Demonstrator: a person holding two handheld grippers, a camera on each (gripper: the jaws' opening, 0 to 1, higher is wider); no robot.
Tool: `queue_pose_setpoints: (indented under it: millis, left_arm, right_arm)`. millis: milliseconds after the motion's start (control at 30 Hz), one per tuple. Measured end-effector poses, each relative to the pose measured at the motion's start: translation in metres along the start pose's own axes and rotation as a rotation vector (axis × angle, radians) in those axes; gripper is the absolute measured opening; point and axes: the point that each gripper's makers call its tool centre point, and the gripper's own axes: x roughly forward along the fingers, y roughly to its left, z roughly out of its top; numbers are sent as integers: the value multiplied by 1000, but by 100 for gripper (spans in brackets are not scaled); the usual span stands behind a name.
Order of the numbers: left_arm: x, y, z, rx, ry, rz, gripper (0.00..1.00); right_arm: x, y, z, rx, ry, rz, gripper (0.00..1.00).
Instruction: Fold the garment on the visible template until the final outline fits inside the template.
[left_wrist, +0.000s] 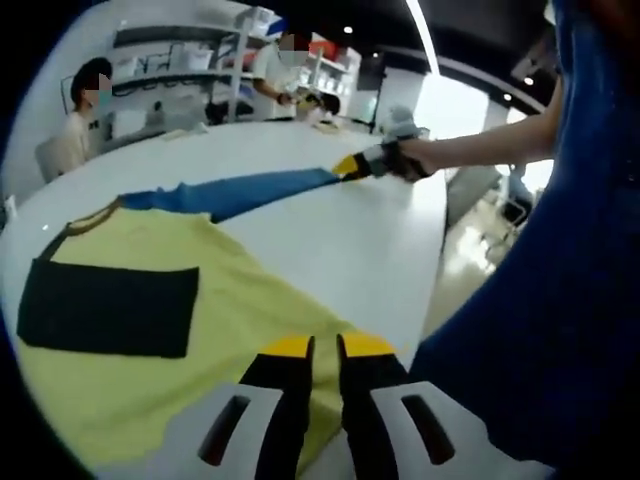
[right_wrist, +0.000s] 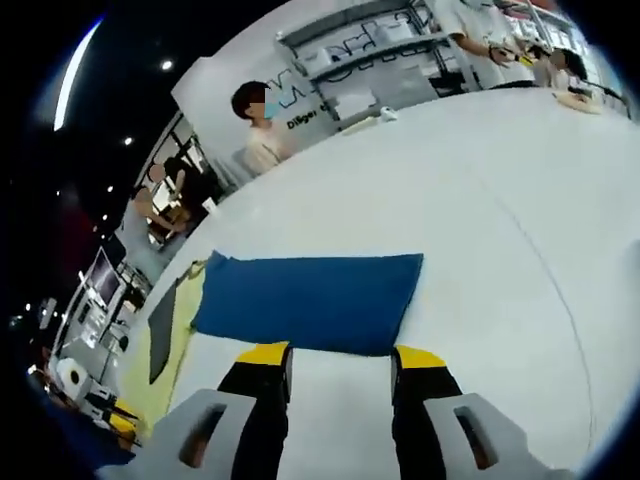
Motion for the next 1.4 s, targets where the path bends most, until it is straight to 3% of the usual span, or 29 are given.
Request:
queue_pose_setpoints:
  millis: [200, 400, 600, 733, 867, 967, 1100, 1400]
  left_arm:
    - [-3, -1, -3, -6, 6, 13, 7]
    - [-5, 0, -6, -12, 10, 27, 7]
    - [-9, 3, -8, -19, 10, 44, 7]
    - [-13, 5, -11, -20, 16, 53, 7]
    - [-16, 5, -15, -25, 19, 61, 7]
    - [-17, 5, -15, -28, 19, 67, 7]
    - [-18, 5, -15, -29, 17, 73, 7]
    - [-19, 7, -15, -31, 10, 79, 7]
  right_arm:
    - [7, 4, 7, -59, -17, -20, 37]
    - [15, -1, 8, -98, -3, -46, 19]
    - [18, -5, 13, -27, -43, -51, 13]
    - [18, -2, 15, 55, -74, -36, 19]
    - [16, 1, 21, 202, -126, 14, 29]
    - [14, -1, 19, 246, -134, 10, 24]
    - [14, -4, 12, 183, -112, -48, 8]
    - [9, 0, 13, 184, -110, -65, 2]
